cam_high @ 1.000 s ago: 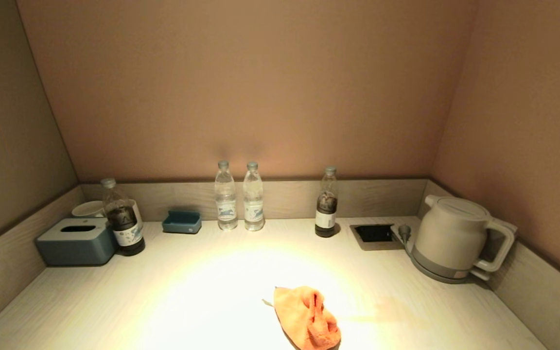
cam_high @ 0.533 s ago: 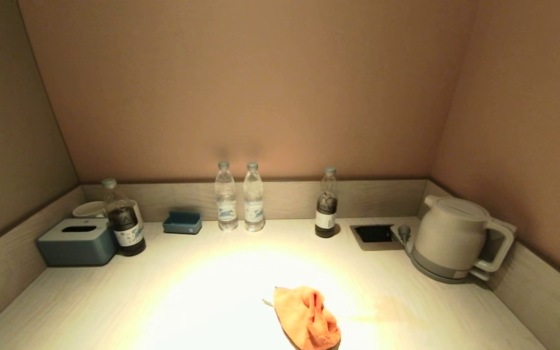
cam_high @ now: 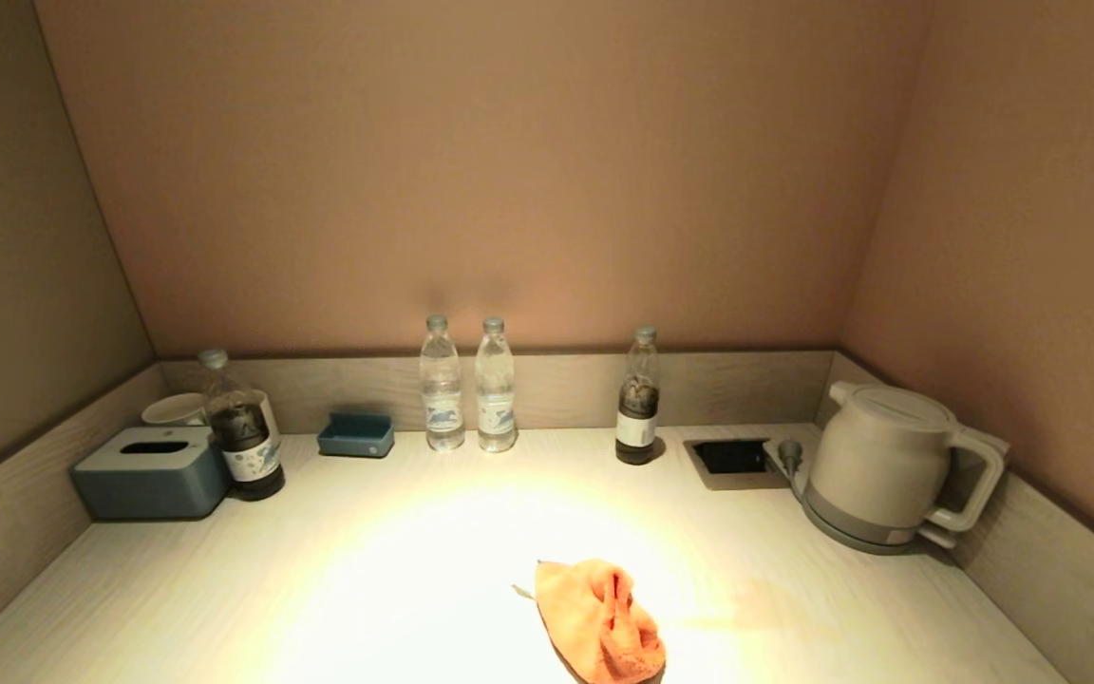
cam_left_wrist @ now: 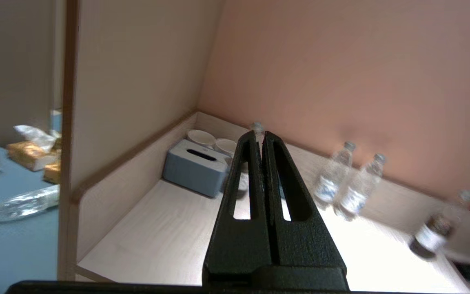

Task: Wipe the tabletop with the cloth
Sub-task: Pick up the tablecloth

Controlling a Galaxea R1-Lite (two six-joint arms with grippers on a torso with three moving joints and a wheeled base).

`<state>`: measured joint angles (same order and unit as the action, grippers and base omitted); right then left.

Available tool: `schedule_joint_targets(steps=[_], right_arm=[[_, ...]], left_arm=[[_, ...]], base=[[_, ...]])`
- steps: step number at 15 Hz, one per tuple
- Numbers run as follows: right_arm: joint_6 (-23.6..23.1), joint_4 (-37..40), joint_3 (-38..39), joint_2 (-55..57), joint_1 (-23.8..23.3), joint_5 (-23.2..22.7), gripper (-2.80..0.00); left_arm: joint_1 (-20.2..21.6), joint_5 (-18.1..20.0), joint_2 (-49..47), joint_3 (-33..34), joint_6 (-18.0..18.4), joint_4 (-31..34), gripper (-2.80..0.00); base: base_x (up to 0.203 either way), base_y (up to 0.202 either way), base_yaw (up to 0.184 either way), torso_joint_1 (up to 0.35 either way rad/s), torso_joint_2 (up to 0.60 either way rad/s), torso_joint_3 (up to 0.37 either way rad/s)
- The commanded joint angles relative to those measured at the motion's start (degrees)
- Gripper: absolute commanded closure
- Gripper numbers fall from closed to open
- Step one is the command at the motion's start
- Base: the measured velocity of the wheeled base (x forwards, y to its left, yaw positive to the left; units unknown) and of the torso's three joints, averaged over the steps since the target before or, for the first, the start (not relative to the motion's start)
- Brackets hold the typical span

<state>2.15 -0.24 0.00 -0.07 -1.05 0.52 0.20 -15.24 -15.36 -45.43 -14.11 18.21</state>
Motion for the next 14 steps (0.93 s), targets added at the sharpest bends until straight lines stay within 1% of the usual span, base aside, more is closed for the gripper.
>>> schedule_joint_targets(steps=[1, 3, 4, 6, 8, 9, 11, 12, 14], right_arm=[[0.1, 0.0, 0.0, 0.1, 0.0, 0.0, 0.0], [0.1, 0.0, 0.0, 0.1, 0.0, 0.0, 0.0], [0.1, 0.0, 0.0, 0.1, 0.0, 0.0, 0.0], [0.1, 0.0, 0.0, 0.1, 0.0, 0.0, 0.0], [0.1, 0.0, 0.0, 0.1, 0.0, 0.0, 0.0], [0.0, 0.0, 0.0, 0.1, 0.0, 0.0, 0.0], [0.1, 0.0, 0.0, 0.1, 0.0, 0.0, 0.0], [0.1, 0.0, 0.0, 0.1, 0.0, 0.0, 0.0], [0.0, 0.0, 0.0, 0.1, 0.0, 0.0, 0.0]], left_arm=[[-0.1, 4.0, 5.8, 4.5, 1.1, 0.0, 0.0], [-0.2, 9.2, 8.0, 7.5, 3.8, -0.2, 0.0], [-0.2, 12.1, 9.4, 9.1, 5.7, -0.2, 0.0], [-0.2, 16.1, 12.0, 11.3, 9.4, -0.5, 0.0], [-0.2, 19.2, 15.0, 14.2, 13.3, -0.7, 0.0], [-0.2, 19.7, 15.4, 15.4, 14.6, -1.3, 0.0], [-0.2, 19.8, 15.4, 16.9, 14.8, -3.6, 0.0], [-0.2, 19.9, 15.4, 19.0, 15.0, -6.0, 0.0], [-0.2, 20.0, 15.4, 26.9, 16.2, -15.5, 0.0]], base=[[0.0, 0.0, 0.0, 0.0, 0.0, 0.0], [0.0, 0.0, 0.0, 0.0, 0.0, 0.0], [0.0, 0.0, 0.0, 0.0, 0.0, 0.0], [0.0, 0.0, 0.0, 0.0, 0.0, 0.0], [0.0, 0.0, 0.0, 0.0, 0.0, 0.0], [0.0, 0.0, 0.0, 0.0, 0.0, 0.0], [0.0, 0.0, 0.0, 0.0, 0.0, 0.0], [0.0, 0.0, 0.0, 0.0, 0.0, 0.0], [0.0, 0.0, 0.0, 0.0, 0.0, 0.0]])
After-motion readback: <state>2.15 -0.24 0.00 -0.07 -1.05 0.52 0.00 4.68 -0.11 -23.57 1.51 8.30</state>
